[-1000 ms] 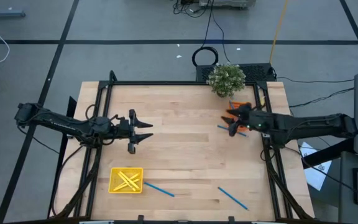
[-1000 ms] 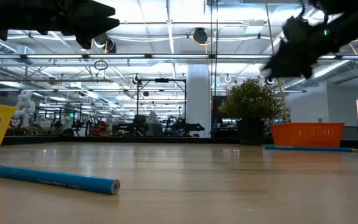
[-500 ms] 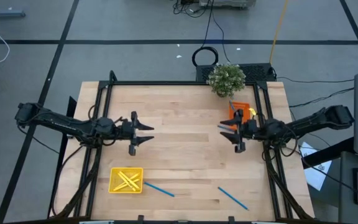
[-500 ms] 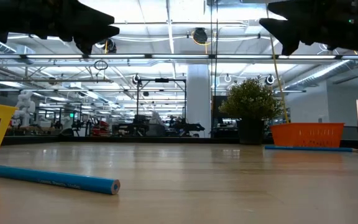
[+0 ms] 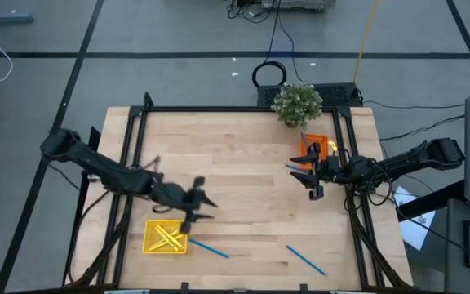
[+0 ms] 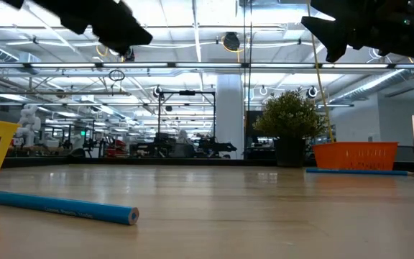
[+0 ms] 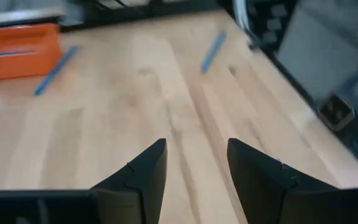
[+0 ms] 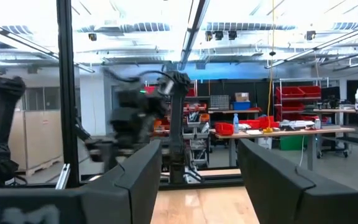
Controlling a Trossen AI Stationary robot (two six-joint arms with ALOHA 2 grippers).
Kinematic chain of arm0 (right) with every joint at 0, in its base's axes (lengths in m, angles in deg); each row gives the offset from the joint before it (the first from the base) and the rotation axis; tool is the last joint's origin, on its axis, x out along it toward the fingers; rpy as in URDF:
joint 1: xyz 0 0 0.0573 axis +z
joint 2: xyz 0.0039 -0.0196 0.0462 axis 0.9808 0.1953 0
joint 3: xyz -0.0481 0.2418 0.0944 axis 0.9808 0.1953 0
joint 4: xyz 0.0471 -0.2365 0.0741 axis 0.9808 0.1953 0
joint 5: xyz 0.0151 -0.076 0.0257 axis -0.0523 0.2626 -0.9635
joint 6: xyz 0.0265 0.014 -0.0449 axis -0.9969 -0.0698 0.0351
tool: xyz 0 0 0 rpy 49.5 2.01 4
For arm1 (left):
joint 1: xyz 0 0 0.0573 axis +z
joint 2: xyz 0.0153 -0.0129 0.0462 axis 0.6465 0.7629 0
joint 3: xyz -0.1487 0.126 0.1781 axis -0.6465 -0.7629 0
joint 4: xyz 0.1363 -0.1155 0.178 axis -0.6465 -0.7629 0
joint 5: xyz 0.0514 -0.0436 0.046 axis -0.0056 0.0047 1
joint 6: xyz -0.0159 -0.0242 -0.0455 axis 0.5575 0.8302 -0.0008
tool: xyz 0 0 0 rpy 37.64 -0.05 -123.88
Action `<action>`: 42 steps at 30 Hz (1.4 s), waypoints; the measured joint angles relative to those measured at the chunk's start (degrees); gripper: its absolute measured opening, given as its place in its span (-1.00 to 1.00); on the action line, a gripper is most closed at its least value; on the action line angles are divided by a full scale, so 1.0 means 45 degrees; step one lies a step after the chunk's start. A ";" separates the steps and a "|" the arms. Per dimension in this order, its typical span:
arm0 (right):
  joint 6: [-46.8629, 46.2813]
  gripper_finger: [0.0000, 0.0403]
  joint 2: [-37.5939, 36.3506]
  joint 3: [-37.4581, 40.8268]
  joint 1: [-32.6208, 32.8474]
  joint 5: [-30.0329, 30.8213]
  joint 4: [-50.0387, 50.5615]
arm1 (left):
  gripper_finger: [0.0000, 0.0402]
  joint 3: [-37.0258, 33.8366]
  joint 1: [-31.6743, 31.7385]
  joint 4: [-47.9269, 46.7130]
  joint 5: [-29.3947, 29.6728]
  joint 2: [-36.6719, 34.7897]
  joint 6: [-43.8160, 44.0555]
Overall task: Sort pens & pencils
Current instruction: Put the top right blue pencil into the orange bin
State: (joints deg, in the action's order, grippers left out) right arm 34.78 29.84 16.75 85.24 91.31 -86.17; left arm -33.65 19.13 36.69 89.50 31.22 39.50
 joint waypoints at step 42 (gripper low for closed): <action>-0.0006 0.00 0.0000 0.0000 -0.0005 0.0005 0.0546 | -0.13 0.2892 -0.0151 -0.2815 0.0781 0.2360 -0.0725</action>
